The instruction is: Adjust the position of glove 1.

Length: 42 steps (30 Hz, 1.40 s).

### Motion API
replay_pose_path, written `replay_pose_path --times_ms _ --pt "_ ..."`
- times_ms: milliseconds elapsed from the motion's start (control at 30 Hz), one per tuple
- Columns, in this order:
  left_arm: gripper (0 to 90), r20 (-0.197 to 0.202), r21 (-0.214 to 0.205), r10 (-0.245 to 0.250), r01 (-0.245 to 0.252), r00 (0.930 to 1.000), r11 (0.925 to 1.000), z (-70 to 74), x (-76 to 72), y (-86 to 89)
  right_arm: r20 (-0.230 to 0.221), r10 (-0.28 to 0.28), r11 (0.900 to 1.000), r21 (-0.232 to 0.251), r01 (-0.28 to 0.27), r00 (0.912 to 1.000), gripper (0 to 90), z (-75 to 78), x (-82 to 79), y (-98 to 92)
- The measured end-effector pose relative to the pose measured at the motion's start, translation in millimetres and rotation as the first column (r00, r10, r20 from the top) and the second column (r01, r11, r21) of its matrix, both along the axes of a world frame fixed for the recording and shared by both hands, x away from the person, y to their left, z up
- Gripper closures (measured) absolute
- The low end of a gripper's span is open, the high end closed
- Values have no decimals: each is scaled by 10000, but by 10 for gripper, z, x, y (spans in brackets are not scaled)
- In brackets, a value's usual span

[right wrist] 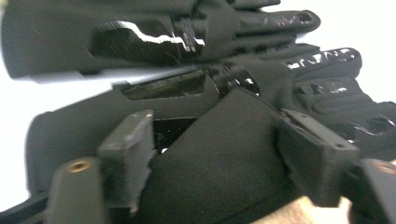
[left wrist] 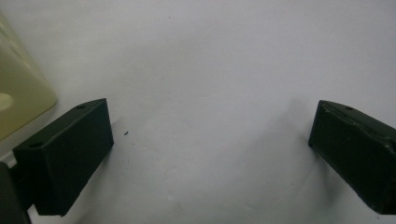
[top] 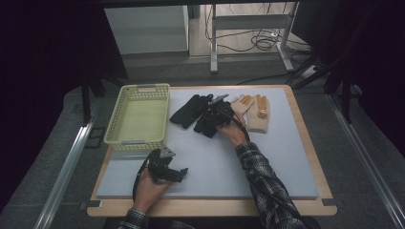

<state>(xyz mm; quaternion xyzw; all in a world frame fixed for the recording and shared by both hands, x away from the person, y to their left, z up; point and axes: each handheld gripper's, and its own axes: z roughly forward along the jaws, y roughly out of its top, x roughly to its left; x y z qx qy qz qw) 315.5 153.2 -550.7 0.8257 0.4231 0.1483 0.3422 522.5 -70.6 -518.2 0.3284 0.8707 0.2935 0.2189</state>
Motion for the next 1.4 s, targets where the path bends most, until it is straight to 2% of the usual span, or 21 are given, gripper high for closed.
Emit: replay_pose_path --times_ms 67,100,133,167,233,267,367,500,667,700,733,867,900,1100,1133,1200,1233,1300,1333,1367,1400 --pt "0 1 3 1 -1 10000 10000 0 0 0 437 -95 9979 -636 123 9990 541 1 -37 29" --pt "0 1 0 2 -2 10000 10000 0 0 0 681 -112 9947 -1015 181 9976 599 6 -50 40" --pt "0 1 3 1 -1 10000 10000 0 0 0 681 -112 9947 -1015 181 9976 599 6 -50 40" --pt "0 4 5 4 -4 10000 10000 0 0 -1 631 -160 9942 -1055 227 9979 693 21 -51 35" --pt "0 -1 2 2 -2 10000 10000 0 0 -1 546 -162 9949 -988 216 9984 729 31 -50 28" --pt "0 2 5 5 -5 10000 10000 -1 0 -1 429 -139 9963 -845 175 9990 776 45 -50 23" --pt "0 -1 0 4 -4 10000 10000 -1 1 -1 467 -62 9962 -860 102 9989 790 58 -60 19" --pt "0 2 16 -3 3 10000 10000 0 1 0 369 54 9993 -385 -40 9993 798 147 -90 -23" --pt "0 -6 26 -3 3 10000 10000 0 2 1 274 377 9991 186 -382 9989 798 335 -191 -63" --pt "0 -6 26 -3 3 10000 10000 0 2 1 274 377 9991 186 -382 9989 798 335 -191 -63" --pt "0 -7 9 1 -1 10000 10000 0 1 0 288 585 9973 435 -597 9979 798 413 -255 -85" --pt "0 2 30 -6 6 10000 10000 0 2 1 296 890 9929 761 -911 9956 798 523 -361 -128" --pt "0 2 33 -7 7 10000 10000 0 2 1 236 1168 9875 1038 -1186 9929 798 589 -448 -161" --pt "0 8 6 -4 4 10000 10000 -1 1 0 382 1783 9735 1389 -1819 9832 796 731 -793 -279" --pt "0 8 6 -4 4 10000 10000 -1 1 0 382 1783 9735 1389 -1819 9832 796 731 -793 -279" --pt "0 11 34 -17 17 10000 10000 0 2 1 357 1877 9703 1484 -1909 9816 795 743 -920 -326" --pt "0 11 36 -16 16 10000 10000 0 2 1 268 1989 9654 1666 -2006 9797 794 728 -1052 -369" --pt "0 10 47 -17 17 10000 10000 1 2 1 221 2079 9633 1691 -2086 9779 794 691 -1190 -403" --pt "0 23 14 16 -16 10000 10000 0 1 -2 221 2079 9633 1691 -2086 9779 794 691 -1190 -403" --pt "0 8 40 -11 11 10000 10000 1 1 0 122 2223 9596 1742 -2210 9749 793 633 -1320 -430" --pt "0 8 40 -11 11 10000 10000 1 1 0 93 2305 9577 1750 -2285 9730 793 599 -1380 -444"
